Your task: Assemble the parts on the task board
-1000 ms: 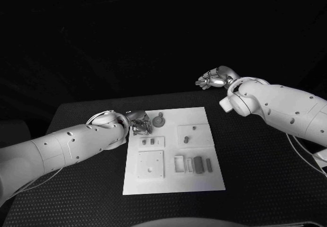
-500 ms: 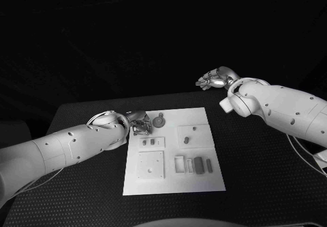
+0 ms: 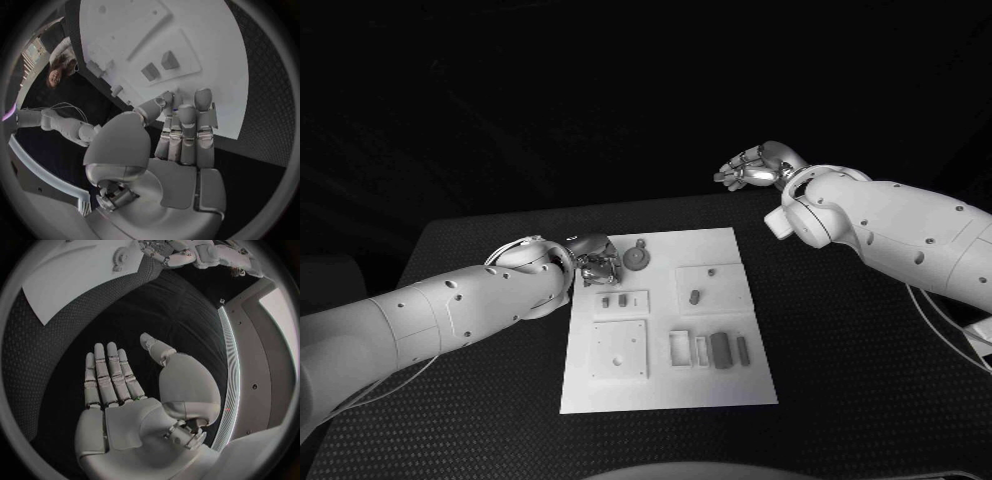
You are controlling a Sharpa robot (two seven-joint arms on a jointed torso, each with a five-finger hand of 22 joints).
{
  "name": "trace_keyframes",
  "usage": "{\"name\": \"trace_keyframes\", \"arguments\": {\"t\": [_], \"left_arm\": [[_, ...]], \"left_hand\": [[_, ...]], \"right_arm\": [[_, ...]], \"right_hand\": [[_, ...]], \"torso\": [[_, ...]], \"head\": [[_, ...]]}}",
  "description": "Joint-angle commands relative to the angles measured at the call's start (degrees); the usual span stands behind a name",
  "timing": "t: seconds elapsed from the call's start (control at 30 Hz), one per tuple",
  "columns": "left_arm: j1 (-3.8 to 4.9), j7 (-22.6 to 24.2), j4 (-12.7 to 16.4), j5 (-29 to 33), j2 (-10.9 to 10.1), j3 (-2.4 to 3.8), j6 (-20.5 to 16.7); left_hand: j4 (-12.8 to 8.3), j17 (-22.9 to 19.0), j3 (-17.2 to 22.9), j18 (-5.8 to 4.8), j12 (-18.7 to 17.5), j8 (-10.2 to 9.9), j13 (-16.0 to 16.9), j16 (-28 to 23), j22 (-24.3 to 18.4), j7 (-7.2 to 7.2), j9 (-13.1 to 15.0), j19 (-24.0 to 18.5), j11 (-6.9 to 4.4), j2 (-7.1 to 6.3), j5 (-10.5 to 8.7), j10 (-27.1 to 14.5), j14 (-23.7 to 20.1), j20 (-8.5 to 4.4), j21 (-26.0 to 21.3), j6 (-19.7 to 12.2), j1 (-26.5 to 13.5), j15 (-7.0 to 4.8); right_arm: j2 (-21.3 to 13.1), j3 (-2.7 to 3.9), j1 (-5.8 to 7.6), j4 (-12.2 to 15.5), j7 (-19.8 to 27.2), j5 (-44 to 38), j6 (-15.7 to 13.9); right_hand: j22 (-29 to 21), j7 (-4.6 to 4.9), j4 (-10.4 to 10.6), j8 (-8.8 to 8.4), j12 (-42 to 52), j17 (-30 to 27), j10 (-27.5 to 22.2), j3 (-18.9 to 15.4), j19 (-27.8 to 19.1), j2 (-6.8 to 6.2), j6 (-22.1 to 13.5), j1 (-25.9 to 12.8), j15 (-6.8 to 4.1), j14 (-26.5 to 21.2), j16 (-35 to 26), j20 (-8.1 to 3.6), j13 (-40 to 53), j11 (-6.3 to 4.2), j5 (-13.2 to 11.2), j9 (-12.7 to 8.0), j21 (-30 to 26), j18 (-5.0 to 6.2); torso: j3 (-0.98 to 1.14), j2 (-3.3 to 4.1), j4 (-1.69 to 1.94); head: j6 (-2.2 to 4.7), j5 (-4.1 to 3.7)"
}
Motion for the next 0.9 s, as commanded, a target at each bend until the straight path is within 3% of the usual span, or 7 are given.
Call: {"name": "trace_keyframes", "arguments": {"t": [0.03,0.37,0.9], "left_arm": [[-0.26,0.01,-0.07,0.64,-0.03,-0.16,-0.50],[-0.26,0.66,0.07,1.68,-0.23,-0.15,-1.93],[-0.23,0.16,1.20,4.63,-1.37,-0.12,1.96]], "left_hand": [[0.20,0.06,0.23,4.09,0.03,0.58,0.06,0.22,1.29,-0.05,0.43,0.05,-0.08,0.67,0.27,0.37,0.25,-0.29,0.24,0.56,0.03,-0.33],[0.20,0.08,0.25,4.07,0.05,0.64,0.16,0.27,1.30,-0.07,0.52,0.10,-0.12,0.82,0.27,0.46,0.27,-0.32,0.27,0.56,-0.07,-0.37],[0.15,0.08,0.25,4.05,0.06,0.69,0.27,0.29,1.30,-0.08,0.62,0.10,-0.15,0.88,0.27,0.52,0.26,-0.35,0.28,0.54,-0.16,-0.40]], "right_arm": [[0.00,0.01,-0.01,0.12,0.70,-0.08,0.69],[-0.03,0.01,-0.01,0.08,0.76,-0.08,0.73],[-0.15,0.01,-0.01,0.04,0.74,-0.08,0.79]], "right_hand": [[0.07,1.31,0.00,0.34,0.32,0.06,-0.23,-0.26,0.08,-0.10,-0.35,-0.24,0.07,-0.29,-0.19,-0.24,-0.08,0.23,-0.11,-0.08,-0.36,-0.81],[0.12,1.31,0.00,0.35,0.33,0.07,-0.23,-0.26,0.08,-0.10,-0.36,-0.24,0.08,-0.30,-0.21,-0.24,-0.10,0.23,-0.11,-0.10,-0.41,-0.82],[0.20,1.31,0.00,0.37,0.35,0.09,-0.24,-0.26,0.10,-0.11,-0.36,-0.25,0.09,-0.31,-0.23,-0.24,-0.14,0.23,-0.11,-0.13,-0.51,-0.82]], "torso": [[0.00,-0.01,0.04],[-0.06,-0.01,0.05],[-0.04,-0.01,0.07]], "head": [[-0.03,-0.04],[-0.05,-0.06],[-0.19,-0.10]]}}
